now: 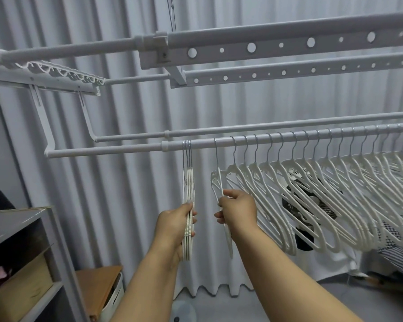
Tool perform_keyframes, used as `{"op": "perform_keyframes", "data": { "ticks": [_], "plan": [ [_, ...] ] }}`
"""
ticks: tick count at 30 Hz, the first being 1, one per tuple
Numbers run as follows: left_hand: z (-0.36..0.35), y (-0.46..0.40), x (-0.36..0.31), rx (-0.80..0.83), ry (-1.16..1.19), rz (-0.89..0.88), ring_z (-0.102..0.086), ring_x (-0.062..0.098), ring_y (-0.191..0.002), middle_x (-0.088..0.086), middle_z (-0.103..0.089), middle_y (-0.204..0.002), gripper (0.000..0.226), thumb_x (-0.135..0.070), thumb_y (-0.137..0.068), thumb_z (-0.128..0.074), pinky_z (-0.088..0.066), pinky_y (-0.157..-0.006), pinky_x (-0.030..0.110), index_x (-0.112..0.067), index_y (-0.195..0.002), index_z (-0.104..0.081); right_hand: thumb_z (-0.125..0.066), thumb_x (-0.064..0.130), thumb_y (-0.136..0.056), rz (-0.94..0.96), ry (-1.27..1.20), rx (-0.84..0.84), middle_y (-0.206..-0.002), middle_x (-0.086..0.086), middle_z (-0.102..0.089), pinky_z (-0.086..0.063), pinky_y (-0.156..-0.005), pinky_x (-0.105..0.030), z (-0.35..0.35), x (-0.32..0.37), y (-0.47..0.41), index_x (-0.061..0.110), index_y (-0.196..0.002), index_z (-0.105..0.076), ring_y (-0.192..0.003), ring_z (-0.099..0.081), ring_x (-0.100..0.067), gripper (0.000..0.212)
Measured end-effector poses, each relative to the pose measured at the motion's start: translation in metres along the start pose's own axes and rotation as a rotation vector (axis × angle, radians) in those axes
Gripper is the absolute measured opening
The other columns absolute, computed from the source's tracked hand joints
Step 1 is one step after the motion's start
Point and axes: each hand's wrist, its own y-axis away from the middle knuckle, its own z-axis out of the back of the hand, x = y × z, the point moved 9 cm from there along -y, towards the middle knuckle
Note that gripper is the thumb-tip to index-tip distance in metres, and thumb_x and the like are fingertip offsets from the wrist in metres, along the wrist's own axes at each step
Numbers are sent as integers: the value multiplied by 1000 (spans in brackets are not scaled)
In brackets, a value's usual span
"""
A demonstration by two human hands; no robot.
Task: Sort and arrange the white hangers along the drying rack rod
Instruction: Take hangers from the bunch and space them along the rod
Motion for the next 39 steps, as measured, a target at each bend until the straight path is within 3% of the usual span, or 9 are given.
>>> {"op": "perform_keyframes", "data": {
  "ticks": [7, 19, 21, 24, 27, 29, 33, 37, 39],
  "plan": [
    [-1, 3, -1, 6, 10, 8, -47, 8, -37, 4, -58, -58, 29, -23, -92, -62, -39, -41, 21, 1, -78, -68, -51, 4, -89, -10, -34, 0, -68, -7, -62, -56, -60, -33, 6, 3, 3, 7, -125, -57, -51, -61, -19, 36],
    [-2, 3, 1, 23, 39, 23, -45, 8, -34, 5, -57, -58, 29, -22, -92, -62, -37, -42, 22, -1, -73, -67, -52, 4, -88, -38, -14, -7, -66, -8, -63, -60, -73, -41, 6, 2, 4, 8, -122, -58, -50, -62, -20, 35],
    [-2, 3, 1, 25, 34, 23, -46, 8, -35, 5, -57, -58, 30, -23, -93, -61, -38, -41, 21, -1, -73, -67, -54, 7, -88, -20, 46, -10, -70, -6, -64, -59, -75, -42, 8, 5, 5, 10, -123, -58, -58, -65, -20, 35],
    [-1, 2, 2, 32, 48, 26, -46, 8, -33, 6, -58, -59, 34, -25, -95, -59, -38, -40, 20, -1, -71, -66, -55, 16, -87, 117, 317, -44, -80, 4, -61, -51, -66, -27, 12, 23, 13, 14, -124, -57, -73, -61, -12, 37],
    [-3, 2, 2, 38, 52, 28, -47, 9, -34, 5, -59, -55, 33, -23, -94, -58, -39, -41, 21, -1, -70, -67, -55, 18, -86, 357, 464, -165, -113, -3, -61, -47, -87, -29, 13, 52, 30, 14, -123, -59, -107, -57, -19, 37],
    [-3, 3, 2, 49, 58, 34, -49, 11, -37, 5, -58, -51, 31, -20, -93, -58, -40, -44, 23, -1, -70, -67, -53, 18, -89, 419, 427, -127, -113, -2, -61, -45, -89, -29, 1, 63, 38, 15, -121, -59, -107, -56, -18, 33],
    [-3, 6, -2, 91, 100, 26, -53, 19, -44, 14, -60, -57, 26, -12, -89, -59, -41, -46, 25, 1, -68, -69, -49, 24, -92, 226, 385, 114, -112, -1, -63, -46, -82, -28, -34, 47, 36, 17, -124, -55, -101, -60, -20, 33],
    [-3, 8, -2, 115, 94, 9, -59, 20, -47, 12, -62, -55, 29, -9, -90, -56, -41, -56, 31, -1, -66, -69, -52, 20, -84, 61, 286, 215, -97, -6, -65, -55, -84, -47, -57, 29, 34, 15, -113, -56, -90, -66, -27, 31],
    [1, 6, -2, 107, 95, 4, -56, 27, -54, 18, -62, -60, 33, -12, -90, -57, -41, -59, 35, -1, -62, -71, -54, 19, -78, 4, 228, 225, -96, -10, -65, -55, -84, -49, -64, 22, 30, 15, -113, -55, -89, -67, -28, 35]
  ]
}}
